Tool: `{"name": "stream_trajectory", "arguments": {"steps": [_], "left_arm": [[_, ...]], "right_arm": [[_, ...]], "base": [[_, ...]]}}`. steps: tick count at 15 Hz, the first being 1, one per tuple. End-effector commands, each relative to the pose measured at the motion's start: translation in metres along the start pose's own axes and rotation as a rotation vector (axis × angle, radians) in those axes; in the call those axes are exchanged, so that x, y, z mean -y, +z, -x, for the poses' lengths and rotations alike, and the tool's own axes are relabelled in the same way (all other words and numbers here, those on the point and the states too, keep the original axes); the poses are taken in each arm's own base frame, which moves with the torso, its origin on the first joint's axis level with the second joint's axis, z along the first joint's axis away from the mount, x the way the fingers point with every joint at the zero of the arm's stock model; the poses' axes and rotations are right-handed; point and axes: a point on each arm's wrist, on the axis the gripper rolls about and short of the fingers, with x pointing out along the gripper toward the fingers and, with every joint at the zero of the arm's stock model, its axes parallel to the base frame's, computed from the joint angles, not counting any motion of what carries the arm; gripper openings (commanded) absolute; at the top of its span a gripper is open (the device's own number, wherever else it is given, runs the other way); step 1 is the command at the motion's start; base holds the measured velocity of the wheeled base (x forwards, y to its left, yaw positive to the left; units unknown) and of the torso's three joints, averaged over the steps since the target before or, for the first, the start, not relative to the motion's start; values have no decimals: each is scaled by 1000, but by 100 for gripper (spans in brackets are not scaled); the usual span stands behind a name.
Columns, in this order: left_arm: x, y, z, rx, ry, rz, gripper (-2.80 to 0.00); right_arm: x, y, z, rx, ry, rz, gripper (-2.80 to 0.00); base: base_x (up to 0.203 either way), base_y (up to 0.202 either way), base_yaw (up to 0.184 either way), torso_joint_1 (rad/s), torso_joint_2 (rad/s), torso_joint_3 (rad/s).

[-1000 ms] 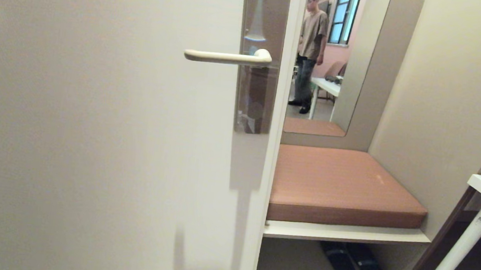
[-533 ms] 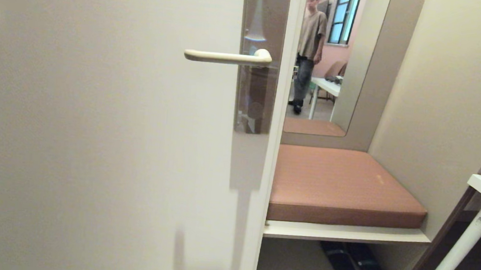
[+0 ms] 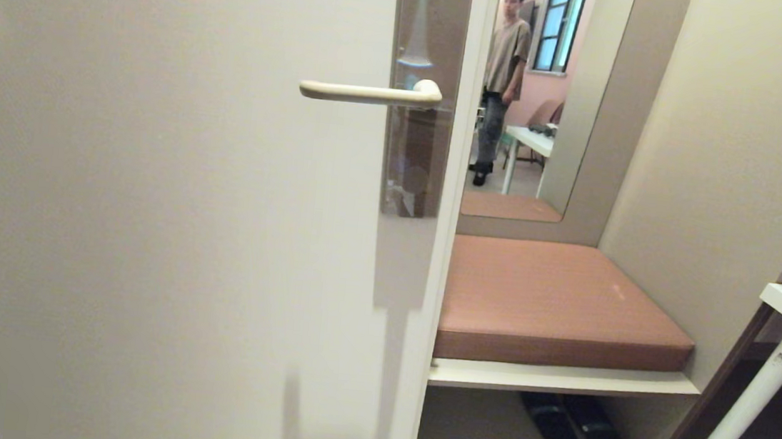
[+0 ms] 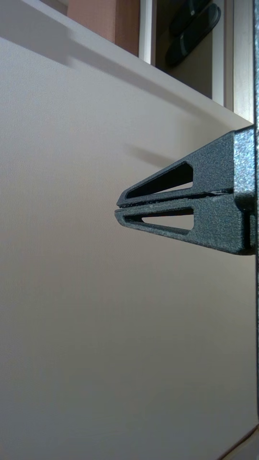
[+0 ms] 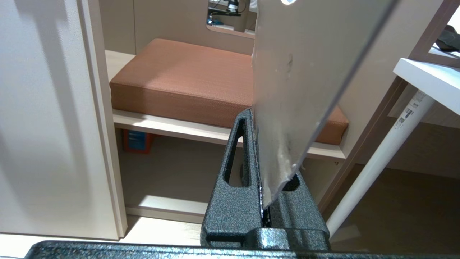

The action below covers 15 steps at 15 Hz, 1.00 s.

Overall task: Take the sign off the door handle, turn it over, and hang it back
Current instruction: Hand it to the other hand

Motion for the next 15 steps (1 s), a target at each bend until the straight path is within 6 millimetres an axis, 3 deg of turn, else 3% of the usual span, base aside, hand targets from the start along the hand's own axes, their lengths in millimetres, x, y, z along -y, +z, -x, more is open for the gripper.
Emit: {"name": "stream_trajectory", "arguments": {"steps": [1,15], "left_arm": [[0,0,0,-1,1,1,-280],[0,0,0,-1,10,5,-280]], "right_arm": [[0,0,0,-1,0,1,-280],[0,0,0,-1,0,1,-280]], "base": [[0,0,0,0,0,0],[0,0,0,0,0,0]]}}
